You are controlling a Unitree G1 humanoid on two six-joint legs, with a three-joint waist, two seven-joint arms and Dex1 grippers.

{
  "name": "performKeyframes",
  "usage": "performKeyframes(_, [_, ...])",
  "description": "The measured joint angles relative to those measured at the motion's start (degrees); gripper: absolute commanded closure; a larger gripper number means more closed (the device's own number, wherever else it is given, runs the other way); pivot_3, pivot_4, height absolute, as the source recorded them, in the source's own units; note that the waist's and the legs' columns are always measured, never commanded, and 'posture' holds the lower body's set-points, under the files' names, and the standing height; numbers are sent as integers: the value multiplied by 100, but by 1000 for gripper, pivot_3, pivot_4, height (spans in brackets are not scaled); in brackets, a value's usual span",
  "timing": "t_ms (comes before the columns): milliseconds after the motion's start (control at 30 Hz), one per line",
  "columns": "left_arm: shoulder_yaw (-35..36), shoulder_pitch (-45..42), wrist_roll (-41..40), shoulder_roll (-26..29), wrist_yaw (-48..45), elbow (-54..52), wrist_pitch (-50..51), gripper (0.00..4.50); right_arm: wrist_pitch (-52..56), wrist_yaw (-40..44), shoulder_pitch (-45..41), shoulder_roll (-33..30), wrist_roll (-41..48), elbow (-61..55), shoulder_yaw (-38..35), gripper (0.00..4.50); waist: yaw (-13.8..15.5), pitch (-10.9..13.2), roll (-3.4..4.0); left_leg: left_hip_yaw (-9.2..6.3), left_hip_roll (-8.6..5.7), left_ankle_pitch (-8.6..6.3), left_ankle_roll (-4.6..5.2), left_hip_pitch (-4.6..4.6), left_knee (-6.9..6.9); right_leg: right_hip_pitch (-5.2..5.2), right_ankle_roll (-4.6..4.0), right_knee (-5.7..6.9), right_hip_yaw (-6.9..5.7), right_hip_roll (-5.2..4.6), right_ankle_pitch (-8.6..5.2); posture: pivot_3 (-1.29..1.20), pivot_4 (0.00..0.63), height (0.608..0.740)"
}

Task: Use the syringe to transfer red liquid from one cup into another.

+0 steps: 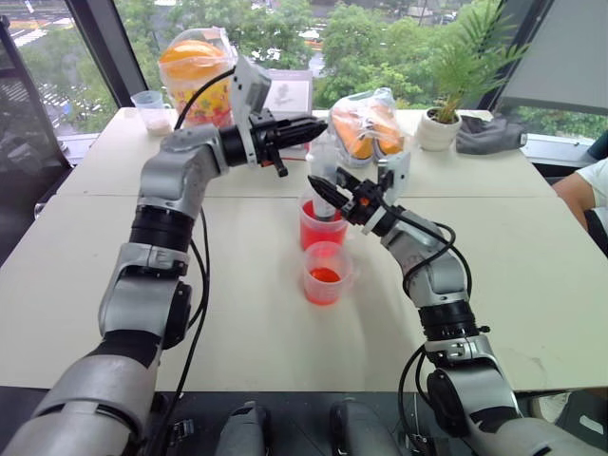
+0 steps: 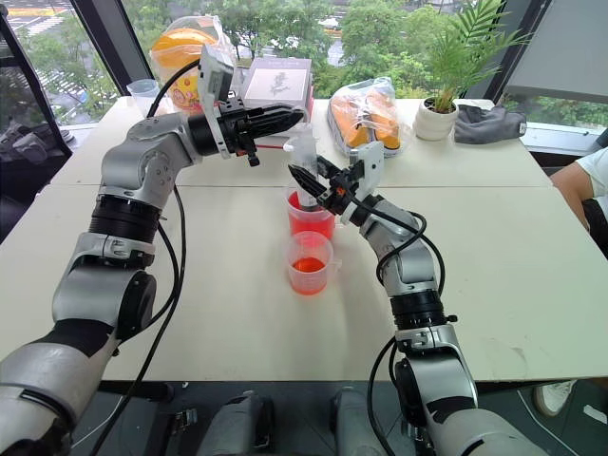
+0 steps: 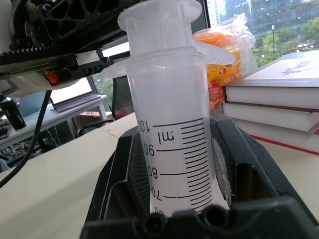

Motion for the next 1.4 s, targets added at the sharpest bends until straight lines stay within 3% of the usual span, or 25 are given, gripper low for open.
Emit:
performKeyframes(1000, [115, -1, -12, 7, 112, -146, -108, 4445, 184, 38, -128, -73, 41, -49, 7, 3156, 1, 0, 0, 0, 0, 0, 0, 0, 0, 0, 0, 0, 0, 0, 0, 0, 150, 740])
performKeyframes(1033, [130, -1, -13, 7, 130, -190, -105, 3643, 185, 44, -155, -78, 48, -50, 7, 3156, 0, 0, 0, 0, 0, 0, 0, 0, 0, 0, 0, 0, 0, 0, 0, 0, 150, 740])
performKeyframes(1067, [166, -1, -9, 15, 203, -242, -105, 3333, 191, 94, -166, -83, 59, -51, 24, 3156, -4, 0, 0, 0, 0, 0, 0, 0, 0, 0, 0, 0, 0, 0, 0, 0, 150, 740])
performKeyframes(1267, [316, 83, -10, 190, 346, -515, -96, 339, 197, 233, -294, -131, 80, -69, 41, 3156, -1, 0, 0, -1, 1, 0, 0, 0, 0, 0, 0, 1, 0, 0, 0, 0, 150, 740])
performKeyframes(1300, [332, 100, -14, 204, 341, -596, -96, 11, 197, 245, -307, -131, 76, -68, 50, 3156, 1, 0, 0, 0, 0, 0, 0, 0, 0, 0, 0, 0, 0, 0, 0, 0, 150, 740])
performKeyframes(1400, [336, 259, -9, 332, 310, -799, -99, 11, 196, 259, -370, -138, 70, -54, 50, 3156, 3, 0, 0, 1, 0, 0, 0, 0, 0, 0, 0, 0, 0, -1, 0, 0, 150, 740])
